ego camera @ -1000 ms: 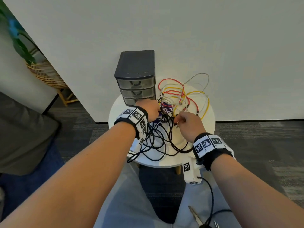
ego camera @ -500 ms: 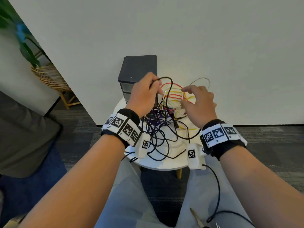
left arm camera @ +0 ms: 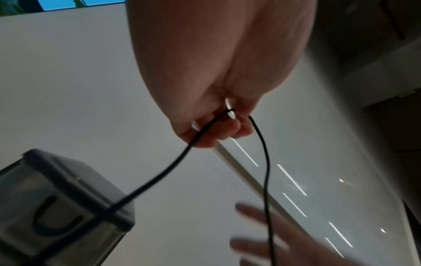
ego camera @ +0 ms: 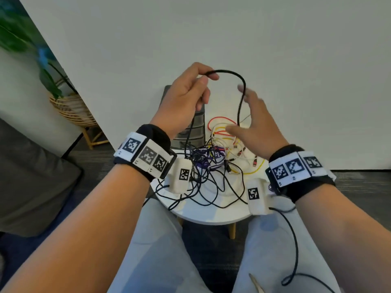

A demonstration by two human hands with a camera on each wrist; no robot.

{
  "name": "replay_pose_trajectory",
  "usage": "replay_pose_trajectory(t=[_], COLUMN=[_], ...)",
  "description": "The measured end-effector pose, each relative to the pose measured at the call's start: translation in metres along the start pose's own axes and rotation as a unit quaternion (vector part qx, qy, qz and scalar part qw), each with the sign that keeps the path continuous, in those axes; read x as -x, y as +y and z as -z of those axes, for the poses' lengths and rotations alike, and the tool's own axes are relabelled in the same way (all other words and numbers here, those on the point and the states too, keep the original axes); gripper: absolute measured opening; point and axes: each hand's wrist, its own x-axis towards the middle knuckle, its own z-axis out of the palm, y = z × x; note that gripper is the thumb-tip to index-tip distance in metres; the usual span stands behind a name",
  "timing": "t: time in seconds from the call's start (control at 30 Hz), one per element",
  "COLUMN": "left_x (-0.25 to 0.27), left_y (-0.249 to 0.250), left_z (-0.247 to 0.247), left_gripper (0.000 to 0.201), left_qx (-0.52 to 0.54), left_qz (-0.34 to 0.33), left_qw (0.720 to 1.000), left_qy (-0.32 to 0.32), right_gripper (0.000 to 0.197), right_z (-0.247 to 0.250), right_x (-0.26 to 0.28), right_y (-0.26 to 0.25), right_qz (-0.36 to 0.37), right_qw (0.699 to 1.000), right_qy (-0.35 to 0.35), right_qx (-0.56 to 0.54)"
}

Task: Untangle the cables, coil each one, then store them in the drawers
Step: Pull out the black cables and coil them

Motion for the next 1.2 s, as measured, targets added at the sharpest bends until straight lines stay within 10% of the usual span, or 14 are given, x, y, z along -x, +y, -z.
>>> replay_pose_trajectory(t=[0.13,0.4,0.67,0.87,1.0,1.2], left_x=[0.000,0.042,0.048,0.053,0.058,0.062], left_y=[0.001,-0.074,-0.091,-0.094,-0.097,-0.095], left_z=[0.002,0.011,0.020,0.016,0.011,0.011], left_gripper=[0.022,0.007,0.012,0.010,0.006,0.007], left_qx=[-0.027,-0.199,-0.268,-0.230,-0.237,-0.226], left_qz=[-0.006,0.146,0.170,0.222,0.227,0.236], left_qw=[0.998,0.933,0.908,0.902,0.909,0.922], left_qy=[-0.054,-0.261,-0.275,-0.290,-0.257,-0.206], right_gripper=[0.012,0.013,0.028,0.044,0.015,0.019], right_z=[0.017,0.044,0.024,-0.005,-0.023,-0.049], right_x=[-0.017,-0.020,-0.009,0.026,0.044,0.046], right_y=[-0.036,-0.040,-0.002,-0.003,-0.001,-0.002], right_qz=[-0.011,-0.114,-0.145,0.055,0.183,0.053], right_qw=[0.983,0.934,0.963,0.976,0.977,0.970], right_qy=[-0.020,0.086,0.148,0.212,0.109,-0.229], right_qx=[-0.184,-0.328,-0.173,0.014,-0.021,0.065])
